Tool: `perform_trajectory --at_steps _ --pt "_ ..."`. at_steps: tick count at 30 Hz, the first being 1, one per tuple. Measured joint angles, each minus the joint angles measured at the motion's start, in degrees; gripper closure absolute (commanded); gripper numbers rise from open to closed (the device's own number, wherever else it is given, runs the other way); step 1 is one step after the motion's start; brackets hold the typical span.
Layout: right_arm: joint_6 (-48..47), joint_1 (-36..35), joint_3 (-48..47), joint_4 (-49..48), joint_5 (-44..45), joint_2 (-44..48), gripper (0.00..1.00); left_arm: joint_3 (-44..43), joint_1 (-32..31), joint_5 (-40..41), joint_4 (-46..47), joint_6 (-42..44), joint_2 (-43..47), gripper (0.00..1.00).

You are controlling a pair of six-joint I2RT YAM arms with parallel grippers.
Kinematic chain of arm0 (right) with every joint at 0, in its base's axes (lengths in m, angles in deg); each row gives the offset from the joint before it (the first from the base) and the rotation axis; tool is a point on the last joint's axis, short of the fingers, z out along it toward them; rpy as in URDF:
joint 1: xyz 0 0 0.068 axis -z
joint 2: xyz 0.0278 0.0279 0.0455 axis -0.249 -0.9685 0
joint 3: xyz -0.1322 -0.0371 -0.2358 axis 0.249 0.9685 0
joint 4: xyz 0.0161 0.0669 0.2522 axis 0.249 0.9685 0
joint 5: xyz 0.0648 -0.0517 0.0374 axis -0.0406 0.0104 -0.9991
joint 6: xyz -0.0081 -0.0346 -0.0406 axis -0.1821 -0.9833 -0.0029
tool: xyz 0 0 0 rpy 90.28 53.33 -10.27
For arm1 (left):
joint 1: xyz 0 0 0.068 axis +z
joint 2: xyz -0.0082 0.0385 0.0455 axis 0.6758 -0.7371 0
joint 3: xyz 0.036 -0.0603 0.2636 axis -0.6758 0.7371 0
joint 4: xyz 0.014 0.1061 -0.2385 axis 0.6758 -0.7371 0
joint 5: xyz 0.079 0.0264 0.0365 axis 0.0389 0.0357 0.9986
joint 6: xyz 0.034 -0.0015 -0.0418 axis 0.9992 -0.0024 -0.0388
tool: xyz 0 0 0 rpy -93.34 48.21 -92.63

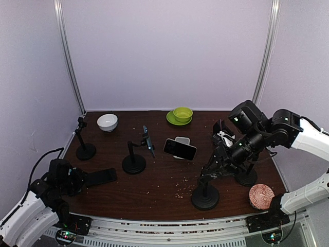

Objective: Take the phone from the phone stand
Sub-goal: Place the phone at the center of the board, then place the phone stand at the center of the board.

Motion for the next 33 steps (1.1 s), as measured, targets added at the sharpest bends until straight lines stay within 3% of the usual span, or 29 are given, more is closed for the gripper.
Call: perform_trajectory --at_steps 7,15,25,33 --pt "-0.7 0.0 -3.9 2.8 0.0 -0.6 1.0 -4.7 0.0 4.2 -6.9 0.4 -0.2 0.02" --pt "-1.7 0.4 -14.4 7.8 0.7 -1.1 1.0 -18.8 0.0 9.4 -13.8 5.4 -6.4 0.02" --pt "-3.1 8.2 -33.5 13.4 -1.8 -7.7 1.0 -40.4 0.0 10.8 -21.5 26.4 -24.6 0.02" --pt "-6.3 16.9 -52.9 18.1 -3.4 -18.6 1.0 -43.7 0.0 11.1 -24.5 34.1 -28.2 0.02"
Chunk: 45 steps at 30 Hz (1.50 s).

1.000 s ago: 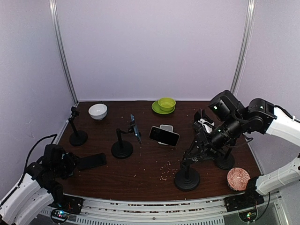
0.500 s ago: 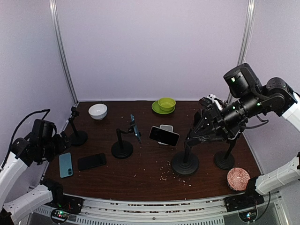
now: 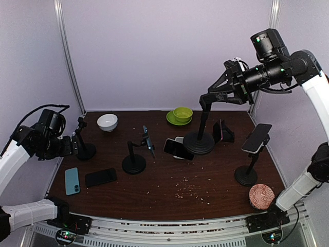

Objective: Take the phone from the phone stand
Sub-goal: Place the phone stand at the center of the board.

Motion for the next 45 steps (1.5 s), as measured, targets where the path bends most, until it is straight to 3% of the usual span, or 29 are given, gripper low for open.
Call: perform_trajectory --at_steps 11,16,32,37,45 --pt "2.0 10.6 -3.7 -3.7 -2.0 -7.1 1.0 0.1 0.0 -1.7 0.1 3.1 3.9 0.02" --pt "3.4 13.7 -3.7 -9.8 -0.2 -9.9 1.0 5.3 0.0 -1.6 3.1 3.7 10.5 0.02" --pt "8.9 15.9 -1.0 -29.5 5.8 -25.9 1.0 6.8 0.0 -2.1 5.4 5.0 5.6 0.02" --pt "10.3 15.9 4.2 -33.5 5.5 -28.1 1.0 6.8 0.7 -3.4 5.4 5.1 3.1 0.02" --pt "10.8 16.3 9.6 -39.3 2.9 -29.5 1.0 6.7 7.1 -4.2 5.4 5.1 4.4 0.02"
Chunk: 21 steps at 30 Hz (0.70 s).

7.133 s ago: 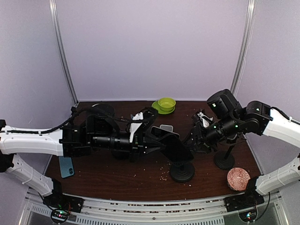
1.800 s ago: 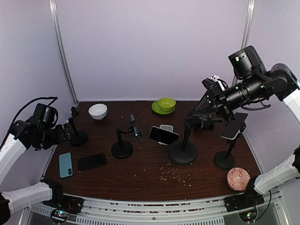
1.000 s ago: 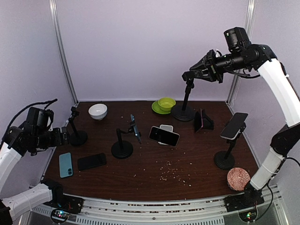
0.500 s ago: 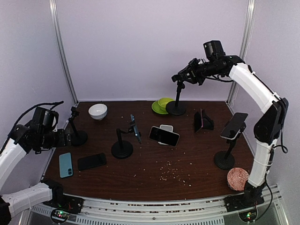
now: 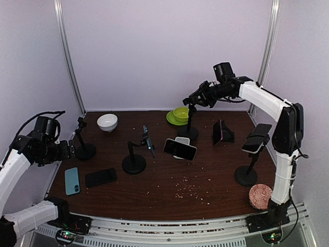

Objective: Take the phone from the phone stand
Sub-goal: Place the phone stand at the center of the board.

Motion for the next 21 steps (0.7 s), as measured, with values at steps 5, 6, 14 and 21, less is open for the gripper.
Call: perform_trajectory --at_steps 5,6,14,21 --pt "0.3 0.3 0.0 -4.5 -3.1 -2.2 1.0 0.0 1.2 -0.1 0.0 0.0 1.4 0.02" --pt "0.5 0.4 0.0 -5.0 -3.7 -2.5 1.0 0.0 1.2 -0.2 0.0 0.0 1.3 0.02" --pt "-0.1 0.6 2.8 -8.8 -7.6 -3.3 0.93 0.0 1.2 -0.6 -0.1 0.0 1.6 0.02" --pt "-3.4 0.7 3.0 -8.1 -8.9 -3.3 0.61 0.0 1.2 -0.6 -0.2 0.0 2.6 0.02"
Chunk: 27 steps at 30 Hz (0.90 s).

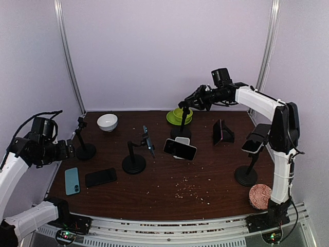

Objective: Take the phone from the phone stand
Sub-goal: Place the phone stand at the center of the board.

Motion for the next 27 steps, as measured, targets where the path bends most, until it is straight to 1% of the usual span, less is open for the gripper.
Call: perform_trajectory --at_steps 4,5,7,10,15,20,23,27 --pt "-2.6 0.1 -0.8 2.7 -0.3 0.0 0.44 0.0 0.0 0.0 0.0 0.0 0.4 0.02" --pt "-3.4 0.2 -1.4 4.0 -0.3 0.0 0.41 0.0 0.0 0.0 0.0 0.0 0.4 0.02" --pt "-5.2 0.4 -3.0 5.6 -0.4 0.0 0.38 0.0 0.0 0.0 0.0 0.0 0.4 0.02" --pt "-8.0 1.0 -5.6 7.6 -0.7 0.1 0.35 0.0 0.0 0.0 -0.1 0.0 0.4 0.02" --pt "-13.8 1.6 -10.1 12.9 -0.5 0.6 0.35 0.0 0.0 0.0 -0.1 0.0 0.4 0.02" --pt "-22.0 1.6 -10.4 17.4 1.6 5.4 0.35 0.0 0.0 0.0 -0.1 0.0 0.5 0.02" --pt "-27.8 1.6 -6.1 17.1 3.8 12.3 0.35 0.0 0.0 0.0 -0.1 0.0 0.8 0.02" --pt "-36.0 1.3 2.4 15.4 6.1 23.7 0.36 0.0 0.0 0.1 -0.1 0.0 0.9 0.02"
